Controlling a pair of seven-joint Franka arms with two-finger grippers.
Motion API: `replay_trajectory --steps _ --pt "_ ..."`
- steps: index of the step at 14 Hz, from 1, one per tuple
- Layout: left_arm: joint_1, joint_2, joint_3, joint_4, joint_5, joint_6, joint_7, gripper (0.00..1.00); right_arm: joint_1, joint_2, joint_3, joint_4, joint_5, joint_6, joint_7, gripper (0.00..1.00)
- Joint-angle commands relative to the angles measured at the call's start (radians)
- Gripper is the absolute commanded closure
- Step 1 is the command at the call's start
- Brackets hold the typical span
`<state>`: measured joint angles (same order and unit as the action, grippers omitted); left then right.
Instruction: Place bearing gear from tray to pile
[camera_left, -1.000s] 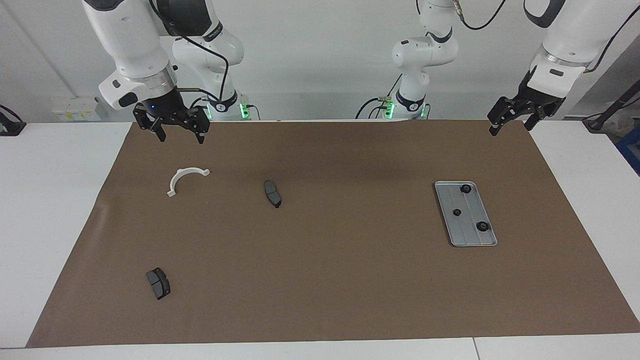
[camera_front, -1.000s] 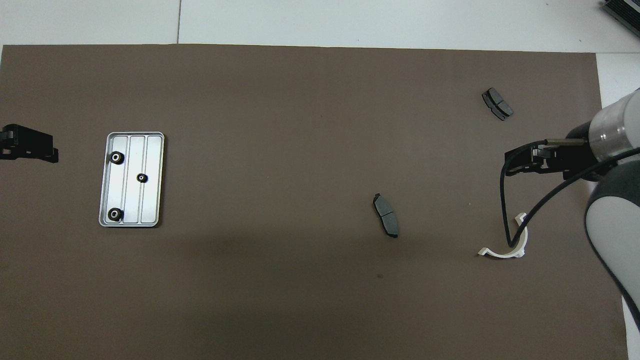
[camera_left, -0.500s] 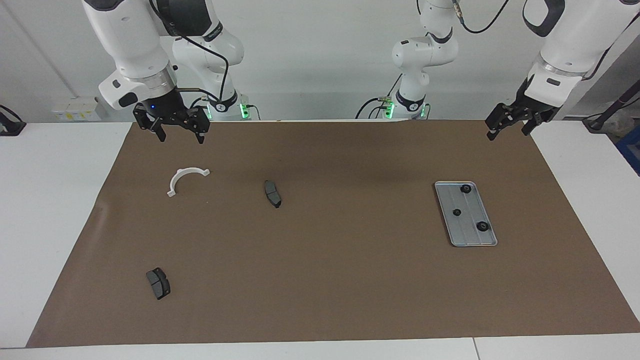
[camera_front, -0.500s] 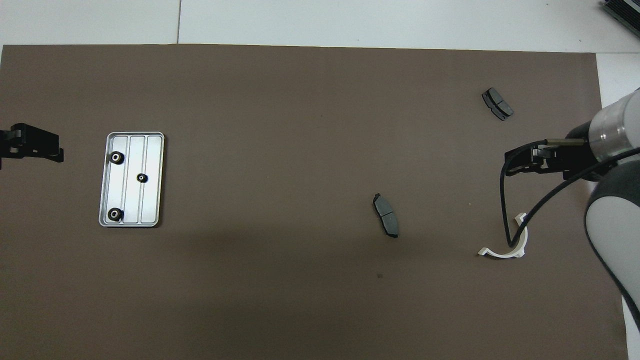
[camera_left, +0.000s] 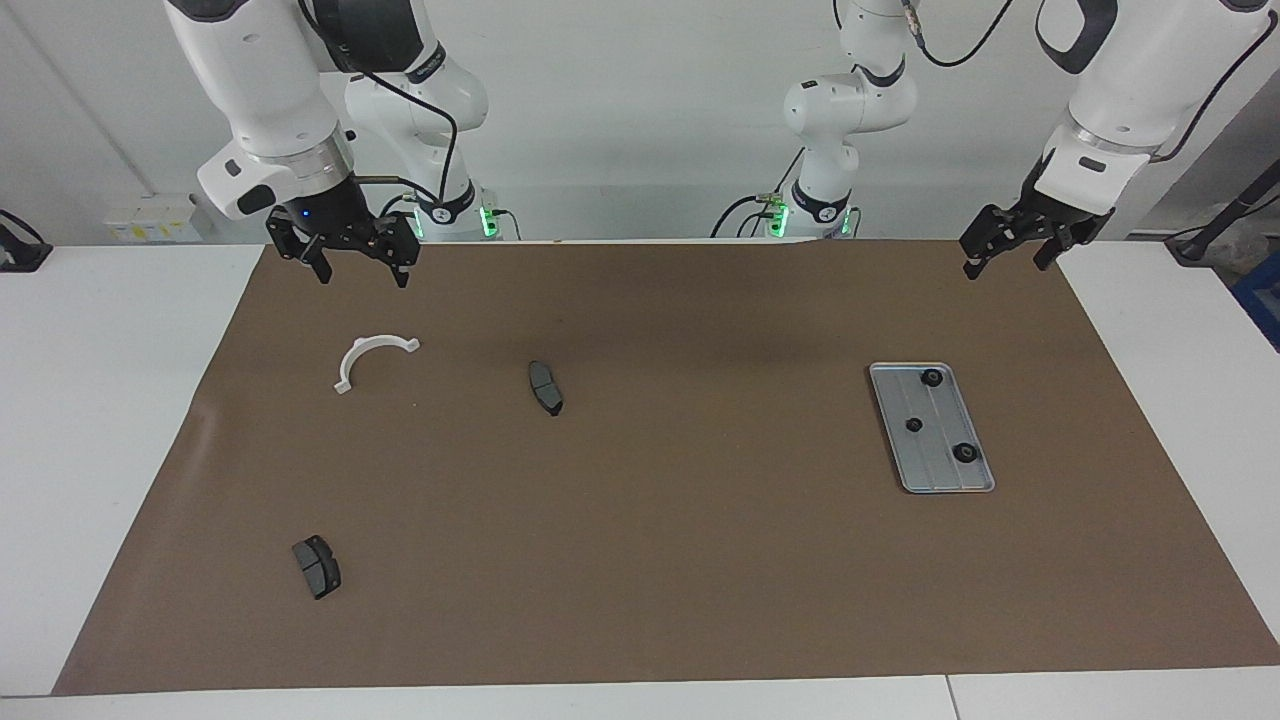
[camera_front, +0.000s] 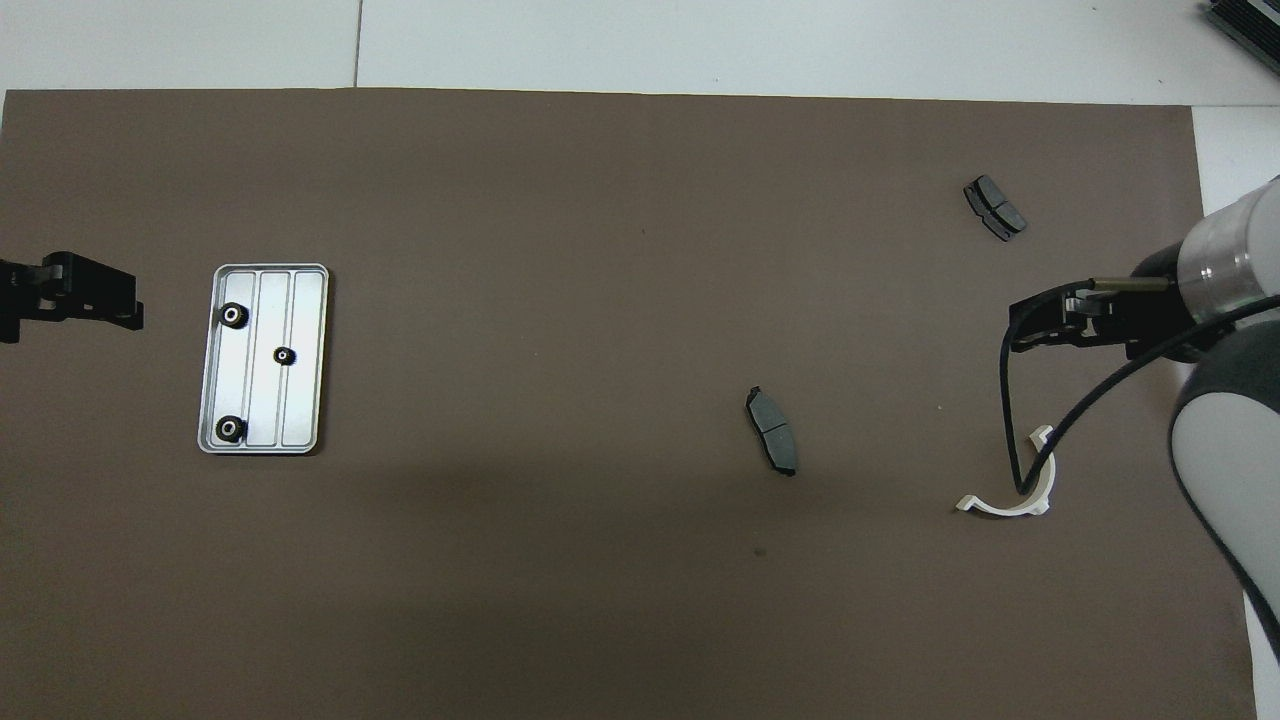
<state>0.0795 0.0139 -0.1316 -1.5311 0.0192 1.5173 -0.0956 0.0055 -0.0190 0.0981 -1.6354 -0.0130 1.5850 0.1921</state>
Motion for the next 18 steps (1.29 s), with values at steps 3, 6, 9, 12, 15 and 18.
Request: replay_trajectory --steps 3,6,9,12,15,18 --pt "-0.060 0.000 0.000 0.009 0.005 -0.038 0.004 0.00 -0.012 0.001 0.005 0.002 0.007 0.004 -0.022 0.00" --pt "-0.092 0.004 0.007 0.014 0.005 -0.037 0.002 0.00 -0.012 0.001 0.005 0.002 0.007 0.004 -0.022 0.00" --pt "-0.109 0.014 0.018 0.028 0.007 -0.042 0.004 0.00 -0.012 0.001 0.005 0.002 0.007 0.004 -0.022 0.00" --pt "-0.174 0.015 0.076 0.031 0.005 -0.045 0.004 0.00 -0.012 0.001 0.005 0.002 0.007 0.004 -0.022 0.00" --pt "-0.208 0.031 0.116 0.032 0.005 -0.034 0.004 0.00 -0.012 0.001 0.005 0.002 0.007 0.004 -0.022 0.00" --pt "-0.196 0.058 0.119 0.032 0.002 -0.009 0.005 0.00 -0.012 0.001 0.005 0.002 0.007 0.004 -0.022 0.00"
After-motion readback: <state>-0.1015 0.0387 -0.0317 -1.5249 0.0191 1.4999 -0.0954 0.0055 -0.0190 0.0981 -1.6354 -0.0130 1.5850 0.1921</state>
